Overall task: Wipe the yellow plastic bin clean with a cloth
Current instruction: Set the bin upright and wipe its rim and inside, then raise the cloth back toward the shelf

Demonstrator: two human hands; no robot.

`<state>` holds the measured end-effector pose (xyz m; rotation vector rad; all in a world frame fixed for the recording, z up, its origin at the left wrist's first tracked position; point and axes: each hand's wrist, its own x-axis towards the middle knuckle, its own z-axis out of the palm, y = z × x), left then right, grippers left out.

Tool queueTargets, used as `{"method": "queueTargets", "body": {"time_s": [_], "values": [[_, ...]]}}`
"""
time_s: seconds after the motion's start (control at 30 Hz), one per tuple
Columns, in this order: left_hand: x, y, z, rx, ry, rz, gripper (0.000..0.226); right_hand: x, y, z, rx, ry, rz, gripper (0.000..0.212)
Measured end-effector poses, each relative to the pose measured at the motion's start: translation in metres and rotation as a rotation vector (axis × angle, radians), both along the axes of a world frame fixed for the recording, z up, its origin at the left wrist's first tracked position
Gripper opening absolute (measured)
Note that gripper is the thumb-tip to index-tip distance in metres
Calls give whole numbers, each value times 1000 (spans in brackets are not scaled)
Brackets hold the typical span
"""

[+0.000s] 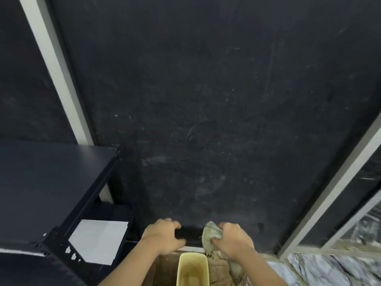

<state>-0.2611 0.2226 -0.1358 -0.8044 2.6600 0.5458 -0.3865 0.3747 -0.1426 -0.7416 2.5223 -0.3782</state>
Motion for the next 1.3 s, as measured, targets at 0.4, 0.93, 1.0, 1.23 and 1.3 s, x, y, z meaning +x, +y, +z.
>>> {"method": "queueTargets", "body": {"time_s": [0.4,0.93,1.0,1.23,1.3], "values": [[79,-72,46,-170,125,312,66,37,-116,46,-142,0,329,15],[207,-227,97,-332,112,554,64,157,-337,124,-486,111,597,32],[218,-243,92,-320,100,566,64,170,-354,118,-513,126,587,29],[232,-273,55,-265,137,530,63,186,-373,69,-514,140,533,28],[230,-276,45,-272,180,530,63,185,-374,59,-484,149,538,34]]}}
